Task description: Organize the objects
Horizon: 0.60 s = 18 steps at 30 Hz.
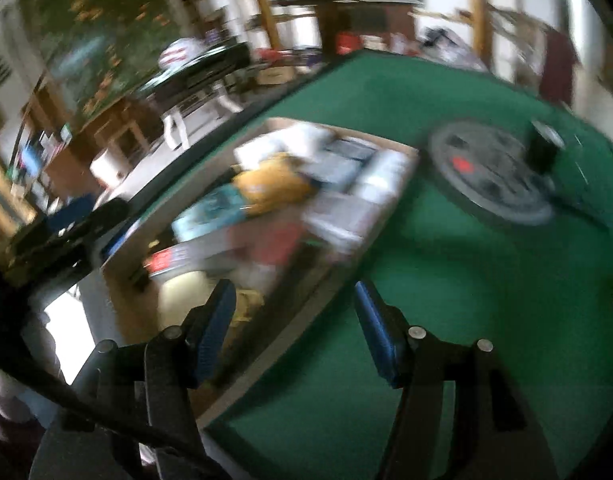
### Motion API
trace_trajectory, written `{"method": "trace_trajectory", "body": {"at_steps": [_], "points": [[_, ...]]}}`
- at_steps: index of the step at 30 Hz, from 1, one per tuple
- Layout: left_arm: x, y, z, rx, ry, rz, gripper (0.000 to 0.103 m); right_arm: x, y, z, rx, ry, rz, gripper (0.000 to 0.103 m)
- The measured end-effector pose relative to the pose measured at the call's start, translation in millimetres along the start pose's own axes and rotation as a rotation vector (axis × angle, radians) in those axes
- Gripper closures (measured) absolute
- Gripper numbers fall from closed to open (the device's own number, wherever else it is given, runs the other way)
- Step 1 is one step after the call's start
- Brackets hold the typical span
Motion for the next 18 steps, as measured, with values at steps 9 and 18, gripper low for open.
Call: {"method": "trace_trajectory", "body": {"at_steps": [9,18], "points": [[1,-46,-6,-0.018,0.03,-0.081,0.047,-21,-115,15,-0.08,0.007,-0.254,0.042],[1,-74,-6,-0.01,0.045,-0.14,0.047,-39,-177,22,-0.143,0.003,-0.369,0.043]]}}
Point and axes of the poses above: each gripper's, at about its wrist camera, not at the fingertips, and z roughly against the way its jaws point, y to its left, x to its top, the point moved 2 cm from there along -z, roughly the way its jaws point, and after that the axes turned 10 degrees about -x, right-handed, at the moved point
